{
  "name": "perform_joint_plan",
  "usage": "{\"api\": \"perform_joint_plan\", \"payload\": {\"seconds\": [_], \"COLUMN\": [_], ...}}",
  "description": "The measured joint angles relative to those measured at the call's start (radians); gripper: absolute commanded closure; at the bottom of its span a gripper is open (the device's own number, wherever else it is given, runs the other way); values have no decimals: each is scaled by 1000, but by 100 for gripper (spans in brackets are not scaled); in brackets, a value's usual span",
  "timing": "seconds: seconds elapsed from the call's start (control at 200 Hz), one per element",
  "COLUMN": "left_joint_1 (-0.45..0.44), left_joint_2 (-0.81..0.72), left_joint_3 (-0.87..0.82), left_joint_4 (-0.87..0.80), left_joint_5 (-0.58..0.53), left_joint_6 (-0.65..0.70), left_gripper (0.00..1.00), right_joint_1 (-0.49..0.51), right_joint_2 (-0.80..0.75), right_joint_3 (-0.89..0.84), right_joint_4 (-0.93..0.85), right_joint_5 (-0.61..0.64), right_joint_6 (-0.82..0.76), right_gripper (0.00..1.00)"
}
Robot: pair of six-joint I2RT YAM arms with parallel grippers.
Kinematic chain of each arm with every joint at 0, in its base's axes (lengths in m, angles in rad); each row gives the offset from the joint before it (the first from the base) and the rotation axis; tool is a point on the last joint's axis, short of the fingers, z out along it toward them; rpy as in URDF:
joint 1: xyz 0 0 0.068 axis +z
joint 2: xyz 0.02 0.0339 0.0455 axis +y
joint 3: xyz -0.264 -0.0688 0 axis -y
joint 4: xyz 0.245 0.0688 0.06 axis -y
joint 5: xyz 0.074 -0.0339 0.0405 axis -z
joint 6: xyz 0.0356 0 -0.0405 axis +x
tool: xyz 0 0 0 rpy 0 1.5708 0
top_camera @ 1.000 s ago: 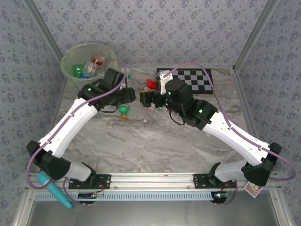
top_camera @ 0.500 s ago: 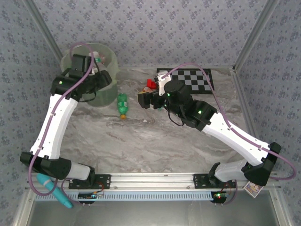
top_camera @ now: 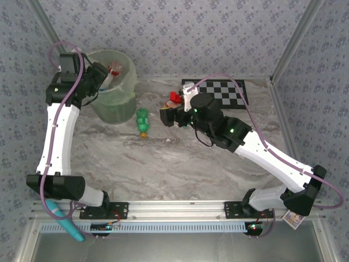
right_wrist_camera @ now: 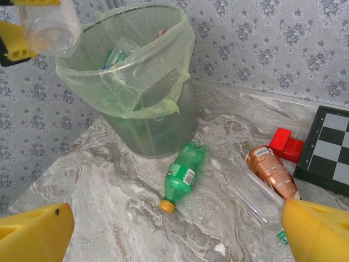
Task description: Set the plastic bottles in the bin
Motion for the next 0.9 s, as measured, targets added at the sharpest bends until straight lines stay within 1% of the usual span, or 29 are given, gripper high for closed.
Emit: {"api": "perform_joint_plan", "payload": {"seconds": [0.13, 0.25, 0.395, 0.635, 0.9], "left_joint_1": [0, 0, 0, 0, 0], "left_joint_2": [2, 26, 45, 72, 212], "left_joint_3": [-57, -61, -63, -79, 3], "left_joint_4": [105, 149, 196, 230, 226], "left_joint_5": [-66, -144, -200, -243, -253], "left_joint_6": [-134, -212, -311, -557, -750], "left_gripper": [43, 42, 42, 42, 41], "right_joint_1": [0, 0, -3, -24, -30], "right_joint_2": [-5, -11, -23, -23, -23], "right_joint_3": [-3, -4, -17, -20, -23], "right_joint_4": [3, 3, 4, 8, 21], "right_joint_5": [3, 7, 10, 6, 1], "right_joint_6": [-4, -8, -11, -12, -19], "right_gripper": [0, 0, 0, 0, 0]}}
